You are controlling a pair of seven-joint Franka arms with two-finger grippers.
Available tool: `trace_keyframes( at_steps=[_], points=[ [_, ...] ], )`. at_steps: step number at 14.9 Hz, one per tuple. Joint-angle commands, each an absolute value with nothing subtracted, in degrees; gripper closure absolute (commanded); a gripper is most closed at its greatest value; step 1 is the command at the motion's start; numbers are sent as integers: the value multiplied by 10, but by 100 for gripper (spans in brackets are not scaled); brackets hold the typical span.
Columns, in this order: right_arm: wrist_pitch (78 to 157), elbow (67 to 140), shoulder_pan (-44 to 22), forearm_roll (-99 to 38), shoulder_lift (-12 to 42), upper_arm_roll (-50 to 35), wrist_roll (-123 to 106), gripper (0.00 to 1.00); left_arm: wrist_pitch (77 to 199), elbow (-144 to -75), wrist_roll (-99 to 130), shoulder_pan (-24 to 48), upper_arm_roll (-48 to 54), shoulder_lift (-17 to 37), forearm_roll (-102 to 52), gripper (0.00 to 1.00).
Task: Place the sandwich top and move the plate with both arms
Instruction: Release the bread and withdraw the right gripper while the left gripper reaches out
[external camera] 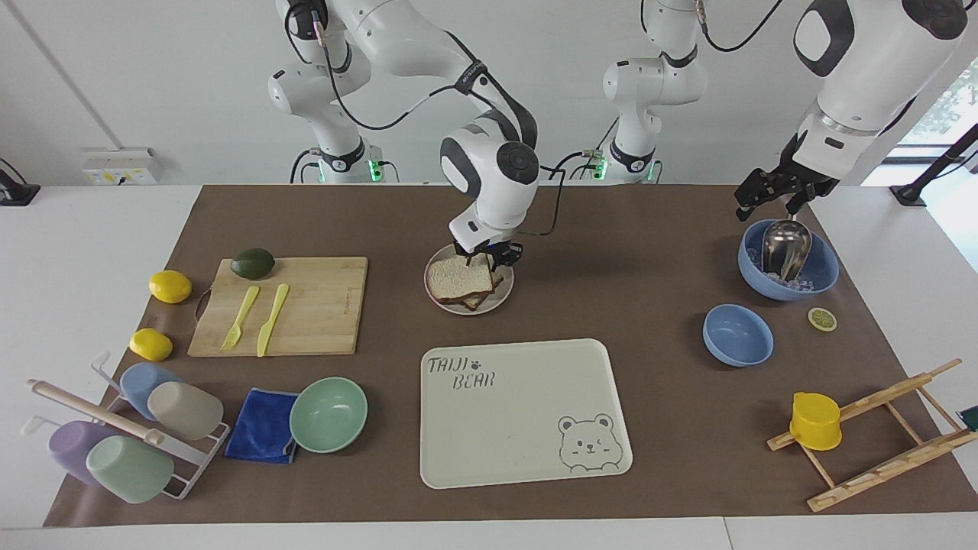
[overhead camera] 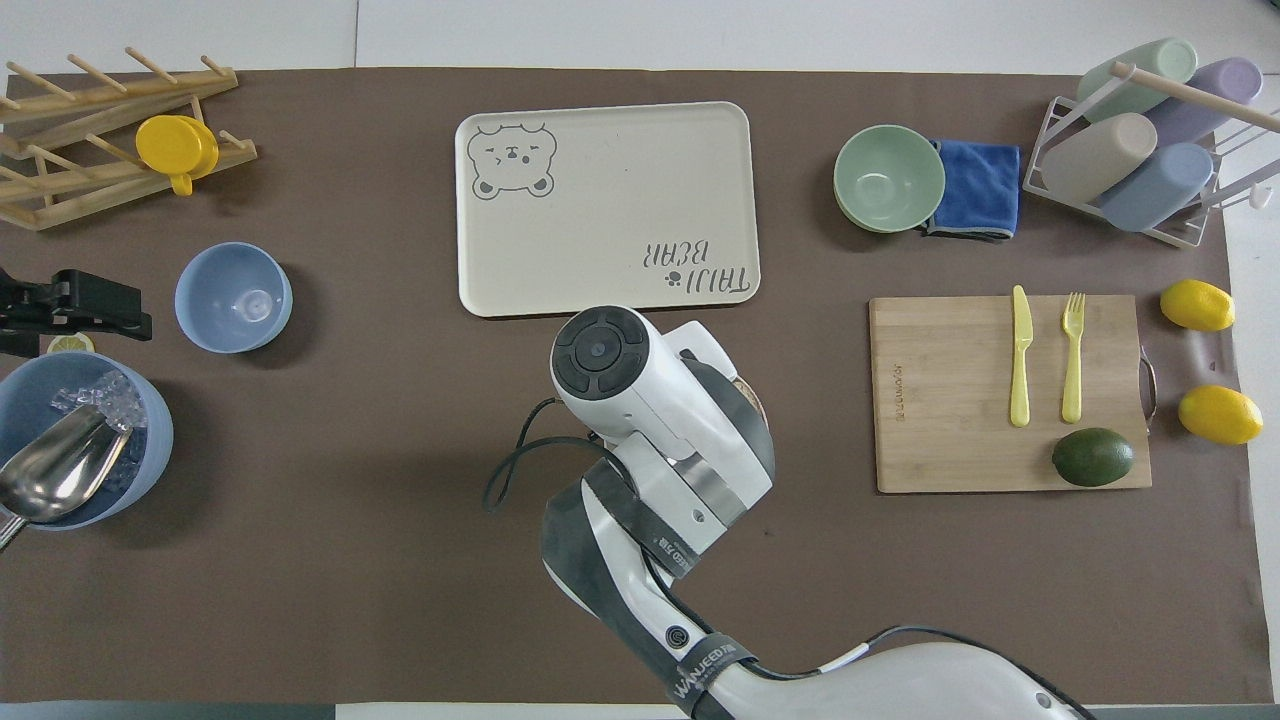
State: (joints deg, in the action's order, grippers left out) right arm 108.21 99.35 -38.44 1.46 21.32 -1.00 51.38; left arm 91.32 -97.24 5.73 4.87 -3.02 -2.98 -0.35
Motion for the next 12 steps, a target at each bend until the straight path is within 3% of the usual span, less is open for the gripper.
trace_keyframes(
  at_steps=[1,2,4,12],
  points=[
    [1090,995,-377,-9,190,-15,522,24,942,-1017,54,48,-29,-58,-1,0],
    [1089,992,-368,-15,182,-15,519,21,948,-1023,54,48,-29,-61,-1,0],
    [1089,992,-337,-16,158,-15,499,0,968,-1045,54,50,-28,-67,-3,0],
    [984,993,-171,-44,72,-12,347,0,1097,-1144,61,114,-28,-52,-99,0]
  ],
)
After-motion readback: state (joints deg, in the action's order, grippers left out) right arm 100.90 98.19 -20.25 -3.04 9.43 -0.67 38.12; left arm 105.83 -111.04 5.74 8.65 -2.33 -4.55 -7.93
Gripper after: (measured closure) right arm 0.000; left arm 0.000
